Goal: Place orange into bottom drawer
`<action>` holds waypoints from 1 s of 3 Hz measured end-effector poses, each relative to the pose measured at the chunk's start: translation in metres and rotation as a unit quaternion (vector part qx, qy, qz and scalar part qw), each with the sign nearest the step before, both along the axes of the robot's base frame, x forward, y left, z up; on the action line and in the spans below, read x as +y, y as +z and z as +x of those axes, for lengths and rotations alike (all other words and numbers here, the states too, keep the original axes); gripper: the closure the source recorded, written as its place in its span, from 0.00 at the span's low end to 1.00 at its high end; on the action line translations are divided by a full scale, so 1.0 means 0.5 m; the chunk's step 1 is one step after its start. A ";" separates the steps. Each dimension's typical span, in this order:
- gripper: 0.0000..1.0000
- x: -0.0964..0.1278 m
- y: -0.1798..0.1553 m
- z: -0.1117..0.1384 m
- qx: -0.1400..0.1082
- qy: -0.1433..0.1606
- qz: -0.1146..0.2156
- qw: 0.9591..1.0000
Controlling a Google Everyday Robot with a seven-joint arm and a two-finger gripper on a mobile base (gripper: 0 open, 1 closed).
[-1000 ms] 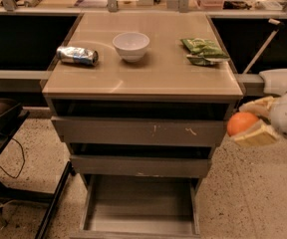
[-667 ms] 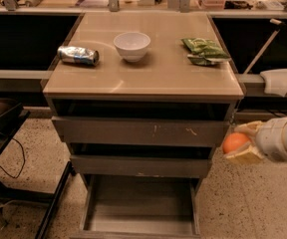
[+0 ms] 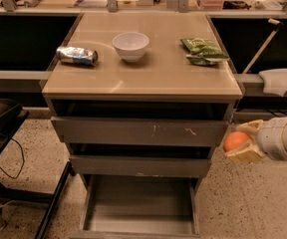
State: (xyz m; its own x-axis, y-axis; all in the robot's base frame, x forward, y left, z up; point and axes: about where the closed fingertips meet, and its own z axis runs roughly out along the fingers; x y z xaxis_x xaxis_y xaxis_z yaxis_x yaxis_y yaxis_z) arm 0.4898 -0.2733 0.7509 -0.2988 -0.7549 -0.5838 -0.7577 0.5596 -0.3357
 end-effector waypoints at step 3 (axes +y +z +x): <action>1.00 0.138 -0.502 -0.068 0.081 0.013 0.054 0.995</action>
Offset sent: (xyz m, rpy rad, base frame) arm -0.0249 0.0590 -0.2801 0.0986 0.0938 -0.0096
